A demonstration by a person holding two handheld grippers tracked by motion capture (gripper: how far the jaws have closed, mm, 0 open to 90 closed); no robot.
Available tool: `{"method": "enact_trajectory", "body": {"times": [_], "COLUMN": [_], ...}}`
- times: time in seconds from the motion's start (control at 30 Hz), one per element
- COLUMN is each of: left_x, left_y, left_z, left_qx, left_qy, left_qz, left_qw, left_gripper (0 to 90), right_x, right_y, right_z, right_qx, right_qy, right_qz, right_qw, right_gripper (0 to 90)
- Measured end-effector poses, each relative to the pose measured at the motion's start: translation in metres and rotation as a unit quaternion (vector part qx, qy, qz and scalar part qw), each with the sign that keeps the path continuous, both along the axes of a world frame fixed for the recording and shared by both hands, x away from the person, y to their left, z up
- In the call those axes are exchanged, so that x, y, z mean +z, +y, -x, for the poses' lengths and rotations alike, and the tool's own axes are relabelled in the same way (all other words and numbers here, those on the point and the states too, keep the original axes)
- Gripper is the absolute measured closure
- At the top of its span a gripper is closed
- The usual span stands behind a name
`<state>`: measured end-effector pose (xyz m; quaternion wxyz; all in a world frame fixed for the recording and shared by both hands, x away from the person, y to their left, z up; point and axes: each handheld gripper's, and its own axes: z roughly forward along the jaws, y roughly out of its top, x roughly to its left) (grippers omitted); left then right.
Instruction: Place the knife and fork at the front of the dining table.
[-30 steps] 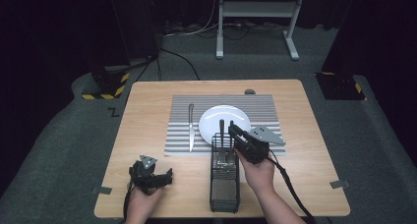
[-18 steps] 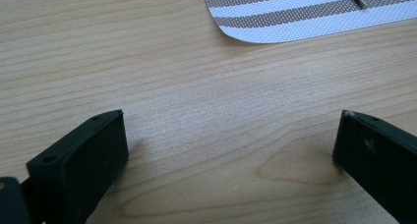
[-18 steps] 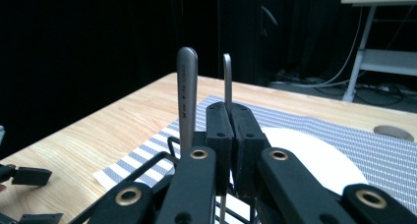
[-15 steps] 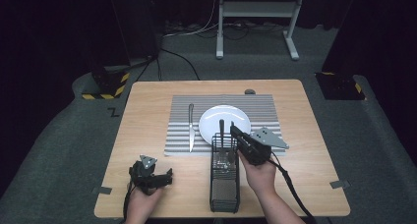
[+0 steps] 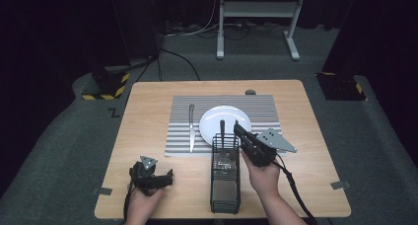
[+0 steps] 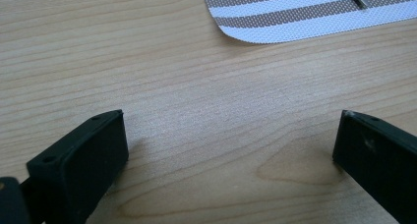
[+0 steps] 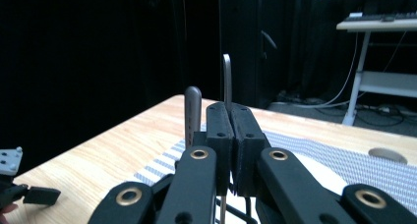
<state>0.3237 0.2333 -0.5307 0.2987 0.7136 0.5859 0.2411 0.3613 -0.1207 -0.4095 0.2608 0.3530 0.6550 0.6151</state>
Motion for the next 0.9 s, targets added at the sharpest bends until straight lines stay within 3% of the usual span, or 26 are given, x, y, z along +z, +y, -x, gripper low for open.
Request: {"method": "enact_trajectory", "body": {"times": [0.47,0.9], "left_x": [0.000,0.000], "left_y": [0.000,0.000], "left_z": [0.000,0.000], "left_qx": [0.000,0.000], "left_qy": [0.000,0.000], "left_qz": [0.000,0.000], "left_qw": [1.0000,1.0000], "left_gripper": [0.2,0.2], "right_x": [0.024,0.065], "right_y": [0.000,-0.008], "right_z": [0.012,0.027], "right_qx": [0.005,0.008], "right_qy": [-0.042,-0.092], "right_qz": [-0.018,-0.050], "right_qw": [0.9989,0.9945], "right_gripper": [88.4,88.4]}}
